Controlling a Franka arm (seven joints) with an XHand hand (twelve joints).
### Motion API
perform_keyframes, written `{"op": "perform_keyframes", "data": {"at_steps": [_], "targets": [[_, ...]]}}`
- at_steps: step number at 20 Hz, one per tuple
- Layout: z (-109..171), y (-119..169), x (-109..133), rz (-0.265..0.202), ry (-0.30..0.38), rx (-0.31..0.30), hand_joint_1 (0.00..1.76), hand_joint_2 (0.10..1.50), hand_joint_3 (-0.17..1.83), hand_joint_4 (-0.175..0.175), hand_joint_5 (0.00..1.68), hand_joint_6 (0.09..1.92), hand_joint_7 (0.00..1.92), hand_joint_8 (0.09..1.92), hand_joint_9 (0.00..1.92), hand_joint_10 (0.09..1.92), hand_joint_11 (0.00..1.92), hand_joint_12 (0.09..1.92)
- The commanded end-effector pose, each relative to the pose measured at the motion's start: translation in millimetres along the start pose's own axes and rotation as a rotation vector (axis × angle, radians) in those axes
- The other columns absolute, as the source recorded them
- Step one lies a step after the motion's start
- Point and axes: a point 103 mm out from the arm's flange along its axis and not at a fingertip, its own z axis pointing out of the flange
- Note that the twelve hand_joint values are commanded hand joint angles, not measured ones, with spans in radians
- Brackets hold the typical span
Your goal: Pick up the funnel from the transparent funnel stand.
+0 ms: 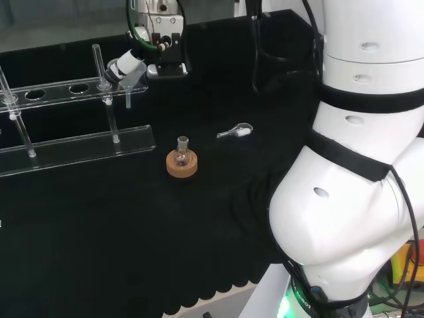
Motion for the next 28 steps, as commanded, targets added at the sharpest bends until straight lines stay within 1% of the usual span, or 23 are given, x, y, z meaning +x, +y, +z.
{"op": "perform_keyframes", "data": {"at_steps": [1, 3, 5, 7, 12, 14, 18, 25, 26, 28], "targets": [[-2.5, -0.7, -0.4, 0.007, 0.003, -0.039, 0.67, 0.69, 0.17, -0.142, 0.03, 0.09, 0.7, 0.55, 0.12, 0.9, 0.0, 0.09], [-2.7, -1.0, -0.4, 0.007, 0.003, -0.05, 0.68, 0.65, 0.26, -0.144, 0.05, 0.09, 0.74, 0.54, 0.17, 0.87, 0.0, 0.09], [-2.8, -1.2, 0.4, 0.004, -0.003, -0.063, 0.7, 0.59, 0.4, -0.146, 0.07, 0.09, 0.77, 0.54, 0.2, 0.85, 0.0, 0.09], [-2.6, -1.3, 0.6, 0.004, -0.002, -0.072, 0.73, 0.55, 0.48, -0.149, 0.09, 0.09, 0.8, 0.55, 0.23, 0.85, 0.0, 0.09], [-3.0, -1.4, 3.6, 0.001, -0.009, -0.092, 0.76, 0.52, 0.55, -0.153, 0.13, 0.09, 0.88, 0.58, 0.33, 0.82, 0.0, 0.09], [-4.4, -1.6, 5.0, 0.003, -0.016, -0.112, 0.78, 0.52, 0.58, -0.151, 0.16, 0.09, 0.91, 0.6, 0.37, 0.8, 0.0, 0.09], [-8.2, -2.3, 5.6, 0.003, -0.02, -0.133, 0.8, 0.51, 0.63, -0.144, 0.2, 0.09, 0.97, 0.61, 0.45, 0.75, 0.0, 0.09], [-22.7, -6.8, 6.4, -0.003, -0.05, -0.193, 0.85, 0.48, 0.7, -0.137, 0.25, 0.09, 1.04, 0.64, 0.55, 0.67, 0.01, 0.09], [-25.0, -7.6, 5.7, -0.003, -0.054, -0.204, 0.86, 0.48, 0.71, -0.134, 0.26, 0.09, 1.05, 0.64, 0.57, 0.66, 0.0, 0.1], [-28.1, -8.6, 4.4, -0.003, -0.06, -0.214, 0.87, 0.46, 0.72, -0.13, 0.28, 0.09, 1.07, 0.64, 0.6, 0.62, 0.0, 0.25]]}}
